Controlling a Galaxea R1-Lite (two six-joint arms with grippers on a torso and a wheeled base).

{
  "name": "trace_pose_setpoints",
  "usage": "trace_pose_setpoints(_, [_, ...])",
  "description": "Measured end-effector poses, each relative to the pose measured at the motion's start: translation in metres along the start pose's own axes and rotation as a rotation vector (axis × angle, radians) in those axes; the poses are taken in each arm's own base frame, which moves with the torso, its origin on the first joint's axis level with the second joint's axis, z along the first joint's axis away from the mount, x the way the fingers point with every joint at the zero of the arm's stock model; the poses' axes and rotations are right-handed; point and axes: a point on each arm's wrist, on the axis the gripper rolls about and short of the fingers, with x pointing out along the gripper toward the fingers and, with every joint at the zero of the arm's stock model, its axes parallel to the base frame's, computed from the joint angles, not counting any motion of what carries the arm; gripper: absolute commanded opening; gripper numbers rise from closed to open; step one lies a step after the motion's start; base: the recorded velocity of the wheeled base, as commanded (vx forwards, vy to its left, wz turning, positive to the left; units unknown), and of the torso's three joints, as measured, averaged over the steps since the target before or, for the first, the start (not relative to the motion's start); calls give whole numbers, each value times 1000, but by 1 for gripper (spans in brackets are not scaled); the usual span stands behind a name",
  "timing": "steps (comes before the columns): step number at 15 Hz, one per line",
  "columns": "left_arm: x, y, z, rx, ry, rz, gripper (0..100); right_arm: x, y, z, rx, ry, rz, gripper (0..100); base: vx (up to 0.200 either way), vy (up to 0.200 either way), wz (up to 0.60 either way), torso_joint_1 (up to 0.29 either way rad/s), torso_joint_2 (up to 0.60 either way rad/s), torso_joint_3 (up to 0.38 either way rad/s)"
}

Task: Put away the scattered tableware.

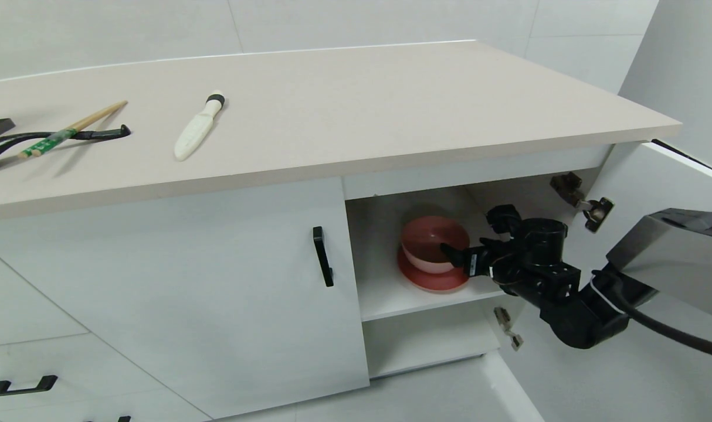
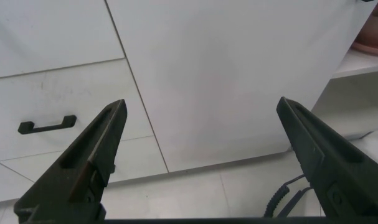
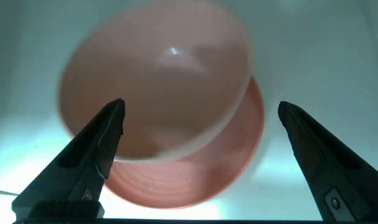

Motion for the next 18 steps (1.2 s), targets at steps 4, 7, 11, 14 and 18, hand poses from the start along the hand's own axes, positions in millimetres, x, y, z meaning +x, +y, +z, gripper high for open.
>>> trace_pose_setpoints(4, [0, 0, 0, 2, 0, 0, 100, -52, 12, 30, -14, -30, 20, 100, 0, 0, 0, 0, 0, 0])
trace_pose_setpoints(7, [0, 0, 0, 19, 0, -3, 100, -120, 15, 35, -26, 7, 26, 100, 0, 0, 0, 0, 0, 0])
trace_pose_setpoints(11, [0, 0, 0, 20, 0, -6, 100, -196, 13, 42, -51, -30, 29, 100, 0, 0, 0, 0, 0, 0])
trace_pose_setpoints(14, [0, 0, 0, 17, 0, -7, 100, -235, 5, 35, -67, -41, 1, 100, -67, 0, 0, 1, -1, -1])
trace_pose_setpoints(18, [0, 0, 0, 15, 0, -7, 100, -256, 1, 29, -105, -45, -21, 100, -200, 0, 0, 6, 0, -1])
